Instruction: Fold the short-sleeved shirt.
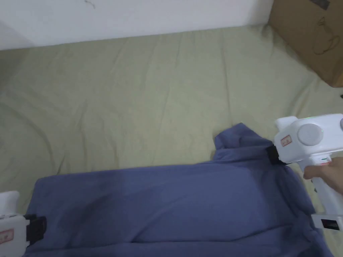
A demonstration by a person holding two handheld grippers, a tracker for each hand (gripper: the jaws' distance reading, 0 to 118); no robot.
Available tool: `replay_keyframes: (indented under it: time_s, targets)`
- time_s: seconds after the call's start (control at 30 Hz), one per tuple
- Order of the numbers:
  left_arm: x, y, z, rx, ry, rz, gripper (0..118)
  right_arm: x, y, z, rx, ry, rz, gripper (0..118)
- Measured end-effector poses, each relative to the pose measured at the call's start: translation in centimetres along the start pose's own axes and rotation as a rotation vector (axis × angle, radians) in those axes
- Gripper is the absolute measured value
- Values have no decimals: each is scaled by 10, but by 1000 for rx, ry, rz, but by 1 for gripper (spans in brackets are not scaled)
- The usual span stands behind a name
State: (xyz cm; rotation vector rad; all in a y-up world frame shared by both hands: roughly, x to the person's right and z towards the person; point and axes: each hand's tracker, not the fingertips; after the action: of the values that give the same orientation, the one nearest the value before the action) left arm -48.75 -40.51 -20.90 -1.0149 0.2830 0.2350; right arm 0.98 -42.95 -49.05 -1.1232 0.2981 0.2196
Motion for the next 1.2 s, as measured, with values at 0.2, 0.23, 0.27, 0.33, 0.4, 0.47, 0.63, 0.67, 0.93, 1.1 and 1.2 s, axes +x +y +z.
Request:
replay_keyframes:
  time_s: [0.2, 0.23, 0.27, 0.33, 0.4, 0.47, 0.63, 0.67, 0.93, 1.1, 1.2]
  targets:
    - [-18, 42, -21, -9, 29, 22, 112, 2, -6, -5, 3, 3, -41, 0]
    - [-20, 50, -27, -1, 46, 14, 112, 1, -8, -6, 4, 0, -37, 0]
    - [-22, 59, -36, 3, 66, 15, 112, 1, -8, -7, 4, 0, -37, 0]
    - [-25, 76, -55, -14, 85, 34, 112, 2, -6, -7, 3, 2, -41, 0]
    - [-28, 89, -74, -33, 52, 89, 110, 5, -6, -9, -3, 10, -59, 0]
    - [-23, 96, -94, -58, -25, 154, 94, 5, -5, -10, -7, 14, -74, 0]
    - [4, 83, -106, -14, 100, 47, 64, 3, -2, -8, -14, 6, -52, 0]
    - [5, 83, -100, -2, 104, 23, 46, 4, -1, -7, -17, 8, -52, 0]
    - [-9, 90, -66, 8, 18, 65, 3, 9, 1, 42, 77, 58, -92, 0]
    - [-14, 81, -8, 80, 6, -23, 3, 14, -17, 97, 148, 81, -74, 0]
    - [-21, 65, 34, 124, -20, -11, 3, 13, -43, 131, 191, 96, -45, 0]
